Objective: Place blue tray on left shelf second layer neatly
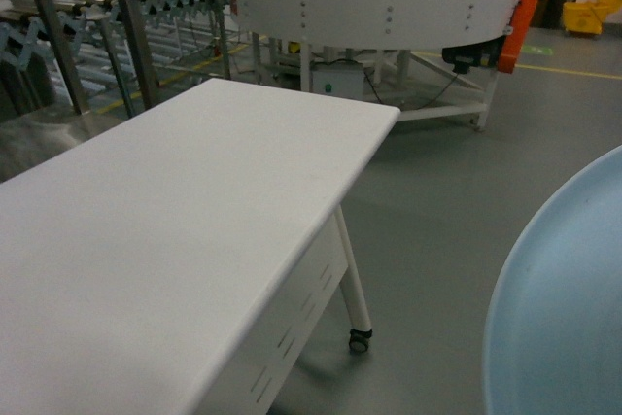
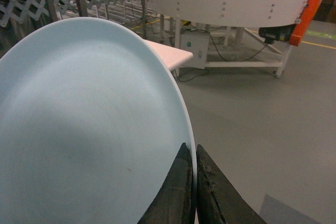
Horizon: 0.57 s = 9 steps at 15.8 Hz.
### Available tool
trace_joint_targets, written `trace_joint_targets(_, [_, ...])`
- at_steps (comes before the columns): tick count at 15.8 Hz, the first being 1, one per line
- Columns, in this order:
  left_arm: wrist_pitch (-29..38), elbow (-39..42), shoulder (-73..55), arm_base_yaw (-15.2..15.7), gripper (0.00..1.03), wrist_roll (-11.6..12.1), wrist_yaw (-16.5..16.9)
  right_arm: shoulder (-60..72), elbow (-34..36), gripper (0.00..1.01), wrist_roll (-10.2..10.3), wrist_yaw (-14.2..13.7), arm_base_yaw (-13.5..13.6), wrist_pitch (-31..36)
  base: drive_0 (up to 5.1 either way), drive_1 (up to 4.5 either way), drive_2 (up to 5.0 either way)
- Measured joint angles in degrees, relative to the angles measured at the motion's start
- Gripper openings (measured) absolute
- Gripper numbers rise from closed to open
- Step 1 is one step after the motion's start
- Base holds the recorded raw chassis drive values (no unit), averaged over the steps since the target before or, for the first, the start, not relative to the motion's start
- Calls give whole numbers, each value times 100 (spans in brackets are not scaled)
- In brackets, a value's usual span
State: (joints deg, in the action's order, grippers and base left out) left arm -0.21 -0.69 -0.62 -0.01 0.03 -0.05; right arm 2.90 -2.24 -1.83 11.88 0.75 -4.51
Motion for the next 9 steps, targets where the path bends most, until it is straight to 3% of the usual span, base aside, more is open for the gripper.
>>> trace_joint_targets(9, [0,0,0,0,98,0,2,0,0,2,0,0,0,-2,-169,-169,-169])
